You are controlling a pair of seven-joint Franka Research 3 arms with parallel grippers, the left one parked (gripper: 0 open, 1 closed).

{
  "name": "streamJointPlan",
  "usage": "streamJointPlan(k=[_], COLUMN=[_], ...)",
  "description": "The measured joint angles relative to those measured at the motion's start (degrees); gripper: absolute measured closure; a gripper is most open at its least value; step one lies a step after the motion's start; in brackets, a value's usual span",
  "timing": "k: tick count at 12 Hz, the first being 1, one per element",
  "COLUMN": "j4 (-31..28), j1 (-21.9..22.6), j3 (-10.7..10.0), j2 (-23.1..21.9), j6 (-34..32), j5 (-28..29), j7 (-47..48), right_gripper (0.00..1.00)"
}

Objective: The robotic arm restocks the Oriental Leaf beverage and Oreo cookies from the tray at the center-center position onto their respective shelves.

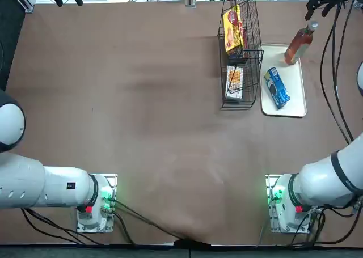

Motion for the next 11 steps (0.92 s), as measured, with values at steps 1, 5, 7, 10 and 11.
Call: streamJointPlan(k=[1,5,7,10,11], j4=[-0.2,-2.2,-3.8,-4.7,-4.8], j1=[0.0,-0.4,-0.8,-1.4,-1.5], j3=[0.0,0.0,0.0,0.0,0.0], j2=[0.2,0.5,0.6,0.7,0.8], j6=[0.4,2.6,4.3,5.1,5.5], j5=[0.0,0.0,0.1,3.6,3.8], j7=[0.0,0.0,0.0,0.0,0.0], right_gripper=[0.00,0.00,0.00,0.00,0.00])
